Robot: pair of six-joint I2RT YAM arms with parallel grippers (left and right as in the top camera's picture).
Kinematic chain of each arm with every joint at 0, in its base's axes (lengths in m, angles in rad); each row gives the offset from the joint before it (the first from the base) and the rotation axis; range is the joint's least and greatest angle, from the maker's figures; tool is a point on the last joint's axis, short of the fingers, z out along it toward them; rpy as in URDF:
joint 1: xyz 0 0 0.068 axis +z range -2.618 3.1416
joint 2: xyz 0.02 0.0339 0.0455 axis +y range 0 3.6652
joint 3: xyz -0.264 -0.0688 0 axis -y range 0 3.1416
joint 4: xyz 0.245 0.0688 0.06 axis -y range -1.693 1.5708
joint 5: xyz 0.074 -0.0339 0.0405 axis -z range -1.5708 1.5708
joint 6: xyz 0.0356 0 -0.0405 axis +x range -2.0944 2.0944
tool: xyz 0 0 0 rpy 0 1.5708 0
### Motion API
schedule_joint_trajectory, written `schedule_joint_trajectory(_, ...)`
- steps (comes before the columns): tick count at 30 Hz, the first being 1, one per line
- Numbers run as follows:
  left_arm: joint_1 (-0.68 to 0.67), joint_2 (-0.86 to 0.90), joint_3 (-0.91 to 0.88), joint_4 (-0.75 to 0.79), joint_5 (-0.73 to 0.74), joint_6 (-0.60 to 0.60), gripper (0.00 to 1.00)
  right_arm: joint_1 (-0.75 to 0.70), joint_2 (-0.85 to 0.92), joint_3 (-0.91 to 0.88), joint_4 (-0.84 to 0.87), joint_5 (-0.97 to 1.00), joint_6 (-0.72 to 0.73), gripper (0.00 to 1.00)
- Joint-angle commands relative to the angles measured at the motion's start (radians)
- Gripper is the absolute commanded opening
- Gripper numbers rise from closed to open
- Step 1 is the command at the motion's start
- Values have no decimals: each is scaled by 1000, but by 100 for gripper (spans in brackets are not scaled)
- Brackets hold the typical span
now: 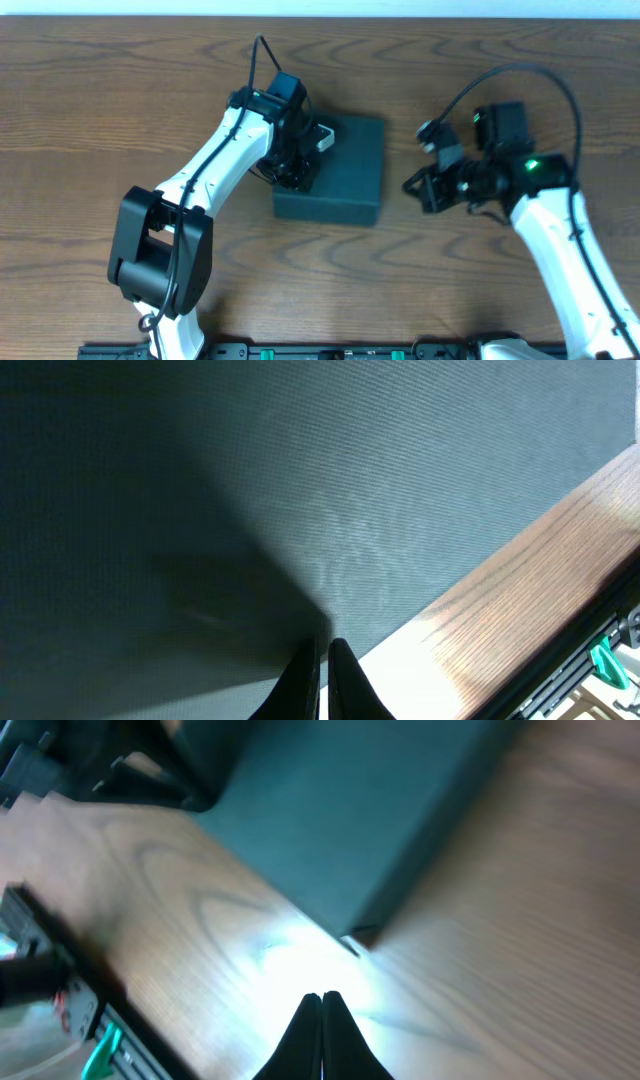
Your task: Pack container
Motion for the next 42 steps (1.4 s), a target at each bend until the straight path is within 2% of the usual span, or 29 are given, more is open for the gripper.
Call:
schedule_joint_trajectory(1, -16, 1, -13, 10, -12, -24, 6, 97, -6, -108, 76, -43, 63, 2)
schedule_joint_trajectory(6, -24, 1, -13, 18, -56, -65, 6, 208, -6, -290, 289, 33, 220, 2)
schedule_joint_trajectory(13, -24, 1, -13, 18, -56, -84, 6, 233, -6, -523, 695, 148, 473, 2)
schedule_joint_trajectory(20, -24, 1, -13, 18, -56, -83, 6, 321, -4, -558, 910, 349, 603, 2)
schedule_joint_trajectory(26, -23, 1, -13, 21, -56, -83, 6, 364, 0, -558, 942, 401, 638, 1)
schedule_joint_trajectory(32, -19, -35, -12, 21, -53, -115, 6, 367, -30, -557, 906, 229, 637, 1)
schedule_joint_trajectory(39, 51, -259, -13, 17, -162, -155, 6, 365, -243, -557, 832, 208, 624, 2)
schedule_joint_trajectory(42, 118, -343, -13, 6, -152, -161, 6, 348, -350, -557, 817, 230, 603, 1)
